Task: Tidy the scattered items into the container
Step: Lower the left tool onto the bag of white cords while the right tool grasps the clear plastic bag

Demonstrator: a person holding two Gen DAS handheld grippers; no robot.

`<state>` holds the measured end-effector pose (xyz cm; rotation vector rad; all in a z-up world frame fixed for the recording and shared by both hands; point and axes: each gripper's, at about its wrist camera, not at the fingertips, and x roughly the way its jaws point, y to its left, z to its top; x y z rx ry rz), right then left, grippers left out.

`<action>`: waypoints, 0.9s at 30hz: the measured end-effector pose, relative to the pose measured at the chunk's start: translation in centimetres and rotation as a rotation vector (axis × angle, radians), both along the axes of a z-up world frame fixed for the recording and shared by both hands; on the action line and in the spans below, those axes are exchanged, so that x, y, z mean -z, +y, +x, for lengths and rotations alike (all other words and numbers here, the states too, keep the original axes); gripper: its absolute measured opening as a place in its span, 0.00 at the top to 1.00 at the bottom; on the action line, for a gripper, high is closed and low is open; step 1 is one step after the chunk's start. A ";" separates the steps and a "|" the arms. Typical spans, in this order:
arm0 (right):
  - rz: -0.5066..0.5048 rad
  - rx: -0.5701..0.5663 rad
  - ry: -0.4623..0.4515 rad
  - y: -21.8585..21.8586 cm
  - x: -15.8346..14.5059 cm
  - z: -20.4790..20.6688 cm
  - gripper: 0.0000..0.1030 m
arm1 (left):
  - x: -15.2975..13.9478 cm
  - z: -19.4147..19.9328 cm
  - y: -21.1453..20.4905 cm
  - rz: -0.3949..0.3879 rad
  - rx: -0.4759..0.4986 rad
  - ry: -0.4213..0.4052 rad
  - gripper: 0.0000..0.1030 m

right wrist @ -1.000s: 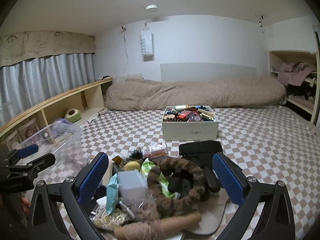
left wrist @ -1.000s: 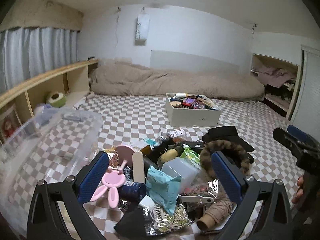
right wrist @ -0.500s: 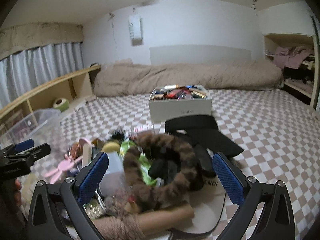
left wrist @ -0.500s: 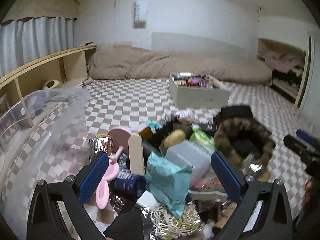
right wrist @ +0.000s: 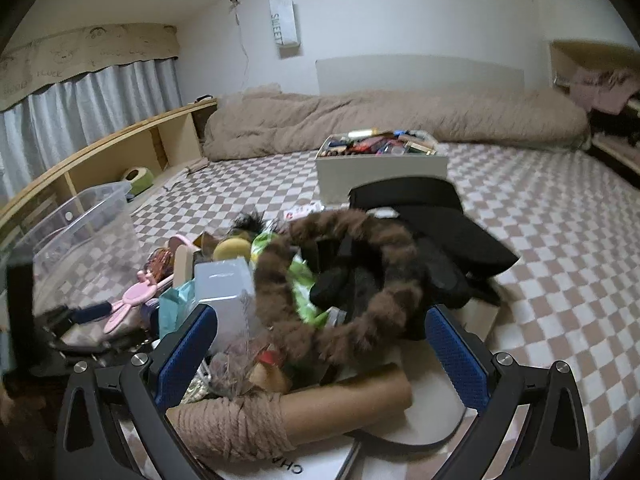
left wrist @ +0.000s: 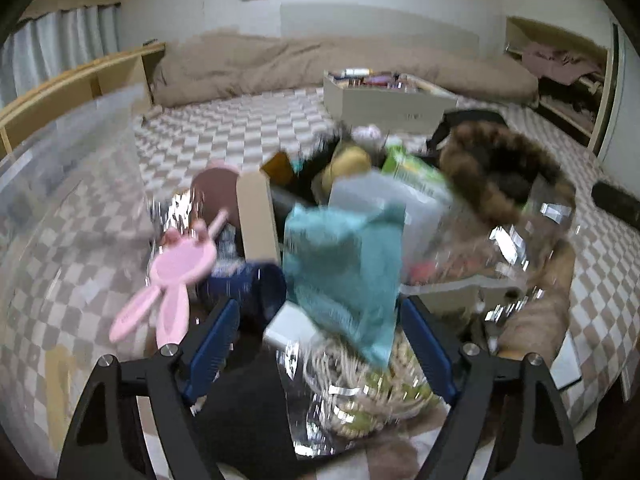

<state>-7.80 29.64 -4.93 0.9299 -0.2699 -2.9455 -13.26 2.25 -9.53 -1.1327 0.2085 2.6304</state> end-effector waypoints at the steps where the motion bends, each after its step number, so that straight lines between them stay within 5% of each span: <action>1: -0.010 -0.007 -0.010 -0.1 0.3 -0.1 0.00 | 0.4 0.2 -0.2 -0.001 0.000 -0.012 0.20; 9: -0.088 -0.110 -0.071 -1.9 1.6 -0.7 0.02 | 2.0 1.7 -2.0 0.073 -0.008 -0.092 0.20; 19: -0.285 -0.205 -0.211 -2.6 4.3 -2.4 0.60 | 2.0 2.8 -3.1 0.100 -0.001 -0.099 0.20; 27: -0.327 -0.204 -0.243 -4.1 5.8 -3.9 0.80 | 2.9 3.2 -1.7 0.123 0.071 -0.139 0.20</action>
